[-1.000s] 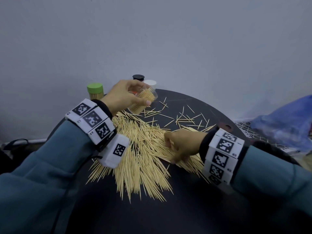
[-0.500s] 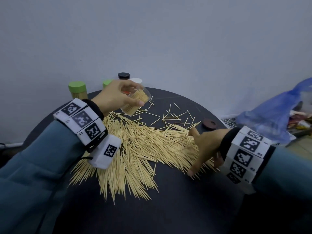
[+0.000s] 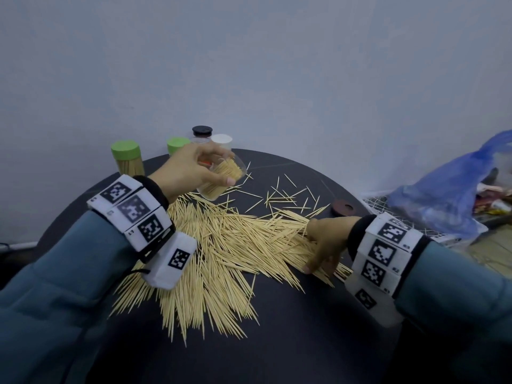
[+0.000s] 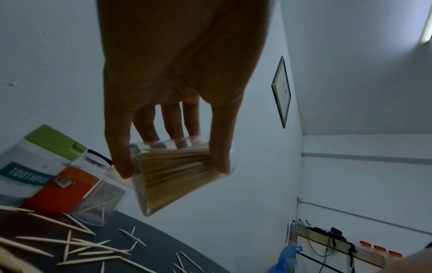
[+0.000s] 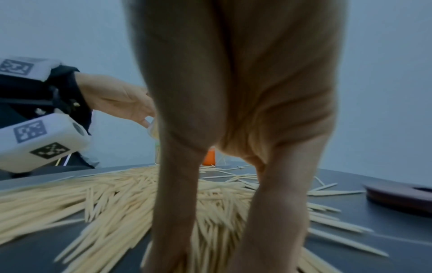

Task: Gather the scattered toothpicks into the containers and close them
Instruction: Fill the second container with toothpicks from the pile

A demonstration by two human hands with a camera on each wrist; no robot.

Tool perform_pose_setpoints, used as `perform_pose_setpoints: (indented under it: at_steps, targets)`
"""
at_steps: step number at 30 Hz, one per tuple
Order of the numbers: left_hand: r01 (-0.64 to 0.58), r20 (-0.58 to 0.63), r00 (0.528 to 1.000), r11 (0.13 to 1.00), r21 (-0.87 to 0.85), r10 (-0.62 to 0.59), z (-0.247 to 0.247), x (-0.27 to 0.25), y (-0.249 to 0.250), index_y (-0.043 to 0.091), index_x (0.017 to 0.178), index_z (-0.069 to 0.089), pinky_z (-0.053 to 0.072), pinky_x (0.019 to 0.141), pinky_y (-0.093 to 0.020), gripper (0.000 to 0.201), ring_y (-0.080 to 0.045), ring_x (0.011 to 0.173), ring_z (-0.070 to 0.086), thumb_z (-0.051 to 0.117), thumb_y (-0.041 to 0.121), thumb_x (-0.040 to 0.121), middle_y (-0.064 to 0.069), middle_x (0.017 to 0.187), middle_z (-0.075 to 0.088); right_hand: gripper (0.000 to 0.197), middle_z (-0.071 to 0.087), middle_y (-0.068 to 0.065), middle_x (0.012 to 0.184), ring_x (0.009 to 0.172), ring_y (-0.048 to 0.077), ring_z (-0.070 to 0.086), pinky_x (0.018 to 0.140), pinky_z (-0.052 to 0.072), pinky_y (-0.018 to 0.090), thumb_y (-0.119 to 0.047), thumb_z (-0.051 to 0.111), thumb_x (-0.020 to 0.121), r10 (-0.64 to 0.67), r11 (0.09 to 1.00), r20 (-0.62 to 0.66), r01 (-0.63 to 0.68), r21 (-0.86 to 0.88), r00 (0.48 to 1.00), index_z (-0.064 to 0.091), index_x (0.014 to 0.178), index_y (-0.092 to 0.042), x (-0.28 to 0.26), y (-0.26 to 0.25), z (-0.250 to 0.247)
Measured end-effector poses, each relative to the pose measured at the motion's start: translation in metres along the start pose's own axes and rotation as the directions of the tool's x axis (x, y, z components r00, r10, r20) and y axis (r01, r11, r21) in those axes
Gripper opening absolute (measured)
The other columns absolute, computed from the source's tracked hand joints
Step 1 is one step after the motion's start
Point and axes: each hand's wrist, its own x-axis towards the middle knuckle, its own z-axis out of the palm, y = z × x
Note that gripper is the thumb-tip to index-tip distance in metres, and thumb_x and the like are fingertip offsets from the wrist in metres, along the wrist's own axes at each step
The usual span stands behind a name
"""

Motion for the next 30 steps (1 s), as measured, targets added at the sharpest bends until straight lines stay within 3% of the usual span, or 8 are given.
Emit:
perform_pose_setpoints:
  at_steps: [6, 10, 13, 16, 19, 21, 26, 30]
  targets:
    - [0.003, -0.009, 1.0, 1.0, 0.0, -0.003, -0.002, 0.0, -0.001, 0.021, 0.115, 0.062, 0.04, 0.072, -0.022, 0.049, 0.0, 0.083, 0.05, 0.078, 0.006, 0.071, 0.011, 0.095, 0.056, 0.064, 0.063, 0.006, 0.105, 0.079, 0.02, 0.066, 0.083, 0.055, 0.035, -0.032, 0.074, 0.077, -0.098, 0.987, -0.085, 0.108, 0.117, 0.992, 0.046, 0.128, -0.005, 0.02, -0.014, -0.004]
    - [0.013, -0.009, 1.0, 1.0, -0.007, -0.013, -0.001, 0.001, -0.002, 0.02, 0.118, 0.061, 0.039, 0.07, -0.021, 0.051, 0.0, 0.084, 0.049, 0.077, 0.005, 0.071, 0.012, 0.095, 0.055, 0.055, 0.065, 0.006, 0.102, 0.061, 0.008, 0.062, 0.06, 0.053, 0.019, -0.025, 0.073, 0.077, -0.174, 0.926, -0.191, 0.226, 0.302, 0.966, 0.044, 0.122, -0.011, 0.016, -0.013, -0.017]
    - [0.024, -0.005, 1.0, 1.0, -0.003, -0.024, 0.0, 0.001, -0.002, 0.02, 0.118, 0.062, 0.039, 0.082, -0.029, 0.052, -0.001, 0.087, 0.049, 0.077, 0.006, 0.071, 0.012, 0.097, 0.056, 0.054, 0.063, 0.002, 0.098, 0.066, 0.011, 0.061, 0.07, 0.051, 0.026, -0.033, 0.074, 0.077, -0.121, 0.979, -0.222, 0.153, 0.135, 0.967, 0.047, 0.119, -0.013, 0.008, 0.003, -0.025]
    - [0.019, 0.003, 1.0, 1.0, 0.005, -0.019, 0.002, 0.0, -0.003, 0.018, 0.118, 0.063, 0.039, 0.086, -0.032, 0.053, -0.003, 0.088, 0.051, 0.079, 0.008, 0.068, 0.011, 0.097, 0.057, 0.06, 0.064, 0.005, 0.095, 0.065, 0.014, 0.059, 0.058, 0.047, 0.023, -0.033, 0.075, 0.076, 0.019, 0.997, -0.105, -0.027, -0.07, 0.994, 0.049, 0.124, -0.007, -0.004, 0.017, -0.025]
    - [0.015, 0.007, 1.0, 1.0, 0.008, -0.015, 0.003, 0.0, -0.003, 0.017, 0.117, 0.064, 0.04, 0.086, -0.031, 0.052, -0.001, 0.088, 0.051, 0.079, 0.006, 0.068, 0.011, 0.097, 0.057, 0.06, 0.064, 0.009, 0.116, 0.1, 0.022, 0.063, 0.062, 0.046, 0.022, -0.031, 0.071, 0.08, 0.104, 0.973, 0.029, -0.095, -0.211, 0.994, 0.047, 0.129, -0.006, -0.01, 0.022, -0.017]
    - [0.016, 0.01, 1.0, 1.0, 0.005, -0.016, 0.003, 0.0, -0.003, 0.018, 0.116, 0.063, 0.041, 0.086, -0.032, 0.051, -0.001, 0.088, 0.051, 0.078, 0.006, 0.069, 0.011, 0.097, 0.057, 0.056, 0.06, 0.01, 0.123, 0.106, 0.022, 0.059, 0.073, 0.048, 0.027, -0.026, 0.071, 0.081, 0.084, 0.965, 0.012, -0.079, -0.251, 0.996, 0.048, 0.128, -0.006, -0.009, 0.019, -0.01]
    - [0.01, 0.018, 1.0, 1.0, 0.007, -0.01, 0.004, -0.001, -0.003, 0.02, 0.118, 0.062, 0.04, 0.085, -0.031, 0.052, 0.0, 0.088, 0.05, 0.077, 0.005, 0.071, 0.012, 0.098, 0.056, 0.04, 0.062, 0.015, 0.116, 0.107, 0.029, 0.061, 0.093, 0.05, 0.036, -0.007, 0.069, 0.081, -0.017, 0.985, -0.062, 0.006, -0.171, 0.998, 0.055, 0.118, 0.001, 0.003, 0.006, -0.007]
    - [0.006, 0.017, 1.0, 1.0, 0.002, -0.006, 0.003, -0.001, -0.003, 0.02, 0.118, 0.062, 0.04, 0.072, -0.021, 0.052, -0.001, 0.087, 0.051, 0.078, 0.005, 0.07, 0.012, 0.097, 0.057, 0.02, 0.068, 0.006, 0.091, 0.079, 0.02, 0.065, 0.072, 0.055, 0.027, -0.005, 0.075, 0.074, -0.104, 0.993, -0.171, 0.112, 0.037, 0.98, 0.066, 0.091, -0.01, 0.019, -0.001, -0.007]
